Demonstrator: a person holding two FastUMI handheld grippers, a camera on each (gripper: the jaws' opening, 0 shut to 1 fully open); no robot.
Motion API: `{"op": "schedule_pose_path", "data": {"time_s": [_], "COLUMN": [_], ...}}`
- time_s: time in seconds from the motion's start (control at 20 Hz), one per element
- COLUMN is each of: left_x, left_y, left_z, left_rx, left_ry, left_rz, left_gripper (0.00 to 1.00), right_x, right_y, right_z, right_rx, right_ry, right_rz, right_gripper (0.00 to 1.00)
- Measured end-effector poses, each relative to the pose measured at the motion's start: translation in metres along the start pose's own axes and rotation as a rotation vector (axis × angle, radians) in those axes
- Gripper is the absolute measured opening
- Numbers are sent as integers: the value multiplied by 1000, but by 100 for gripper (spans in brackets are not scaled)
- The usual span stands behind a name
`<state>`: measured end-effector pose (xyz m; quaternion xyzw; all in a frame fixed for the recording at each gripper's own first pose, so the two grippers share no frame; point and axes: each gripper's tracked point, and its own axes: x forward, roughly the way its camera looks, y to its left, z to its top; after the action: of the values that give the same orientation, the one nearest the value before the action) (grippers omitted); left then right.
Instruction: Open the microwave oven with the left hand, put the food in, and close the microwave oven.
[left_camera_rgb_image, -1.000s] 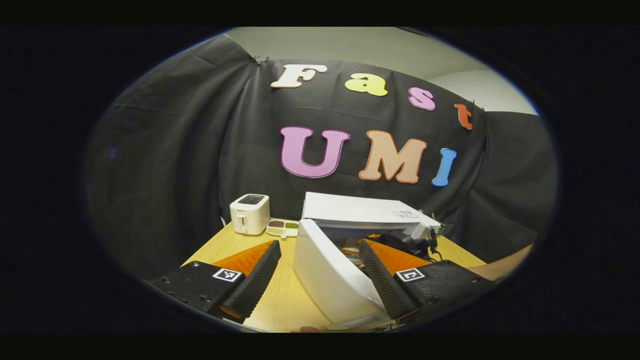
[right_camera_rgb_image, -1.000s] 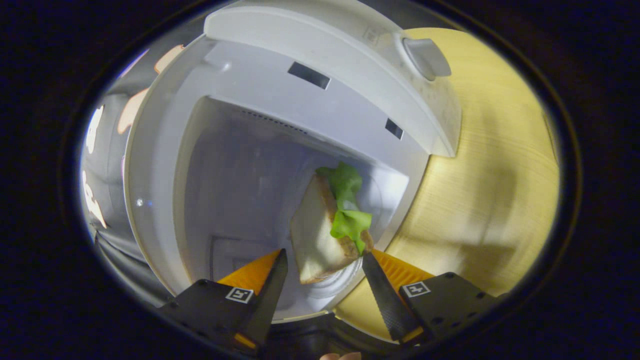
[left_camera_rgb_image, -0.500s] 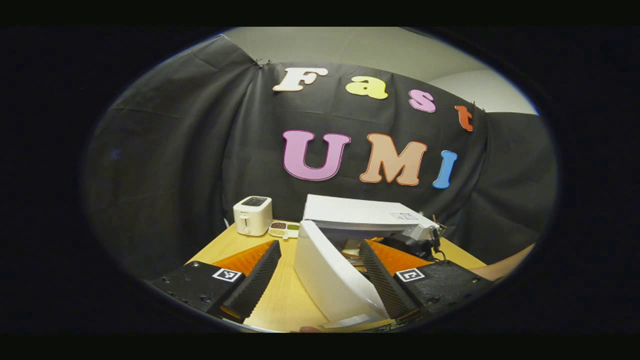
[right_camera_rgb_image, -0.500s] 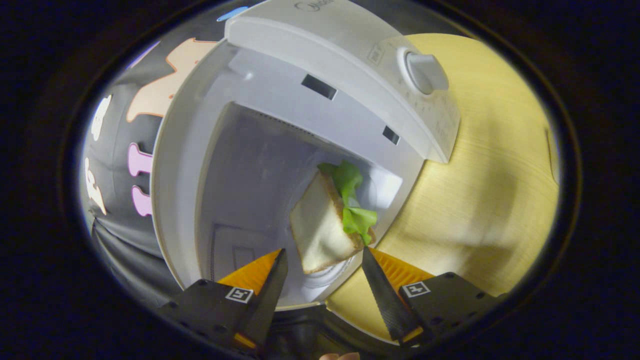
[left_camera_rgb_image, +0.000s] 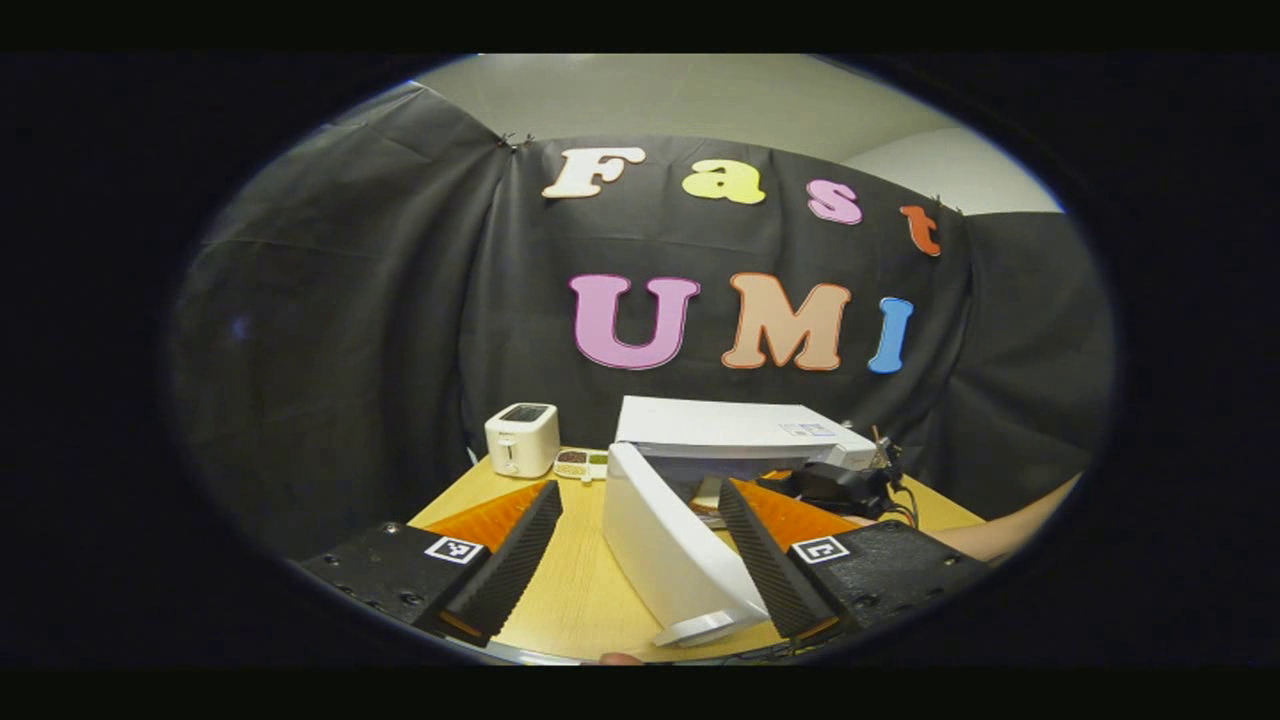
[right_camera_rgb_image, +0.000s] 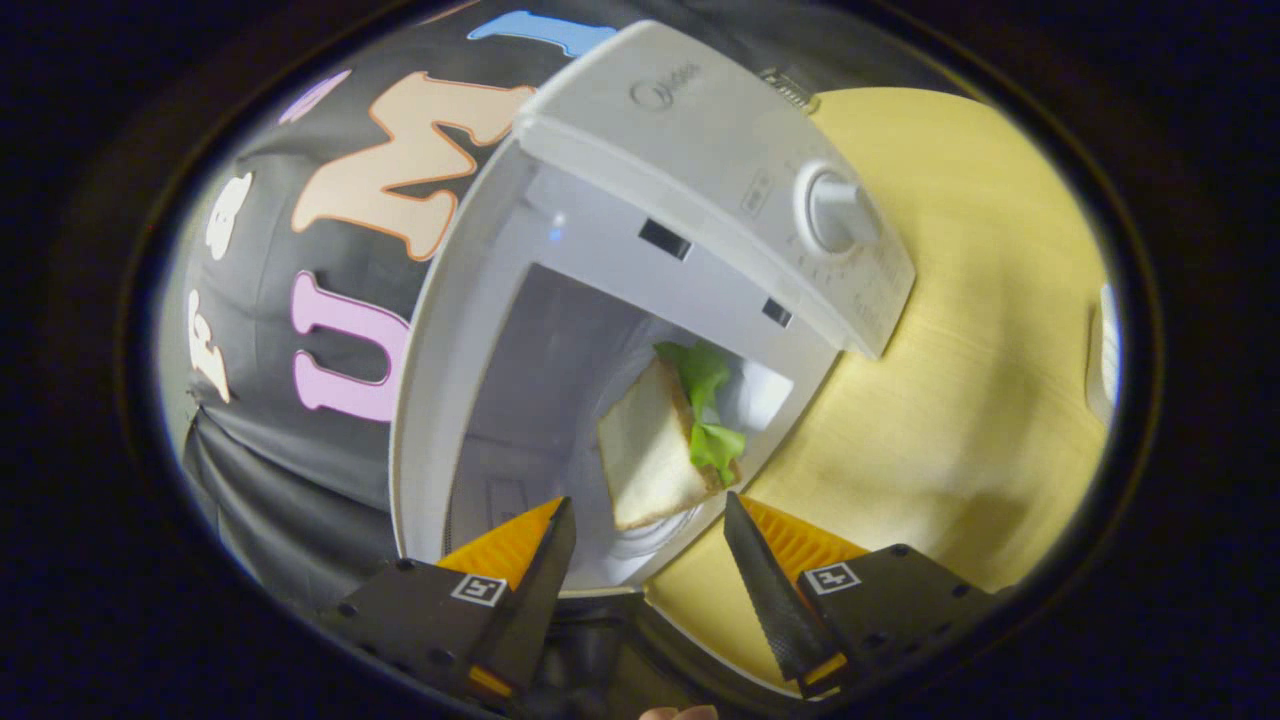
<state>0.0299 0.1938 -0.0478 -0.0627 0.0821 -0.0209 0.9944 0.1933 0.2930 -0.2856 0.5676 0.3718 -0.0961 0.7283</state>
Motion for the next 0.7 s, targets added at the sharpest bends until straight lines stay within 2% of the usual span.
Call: {"op": "schedule_pose_path", "data": {"time_s": [0.1,0.15,0.25,0.3,0.35,0.4,0.5,0.55,0.6,0.65,0.7], "left_x": [-9,-14,-23,-29,-34,-40,-51,-56,-62,-66,-71], "left_y": [0,0,6,9,12,14,15,14,14,14,14], "left_z": [0,0,-7,-15,-20,-21,-25,-28,-31,-34,-37], "left_rx": [10,16,12,6,-1,-8,-16,-13,-3,7,16], "left_ry": [-4,-8,3,25,34,33,32,35,39,42,48], "left_rz": [13,23,54,74,93,106,130,140,149,158,165], "left_gripper": [96,96,96,94,96,96,96,96,96,96,96], "right_x": [-18,-28,-46,-54,-62,-71,-90,-99,-109,-119,-131], "right_y": [-1,-3,-4,-6,-7,-9,-11,-14,-13,-13,-14], "right_z": [8,12,19,22,25,28,34,39,43,48,53], "right_rx": [-49,-79,-142,-182,-225,-276,-385,-436,-484,-531,-579], "right_ry": [-6,-10,-16,-23,-33,-43,-66,-83,-101,-120,-142], "right_rz": [21,31,57,71,86,99,128,142,161,174,190], "right_gripper": [92,80,80,92,92,80,80,92,80,91,91]}}
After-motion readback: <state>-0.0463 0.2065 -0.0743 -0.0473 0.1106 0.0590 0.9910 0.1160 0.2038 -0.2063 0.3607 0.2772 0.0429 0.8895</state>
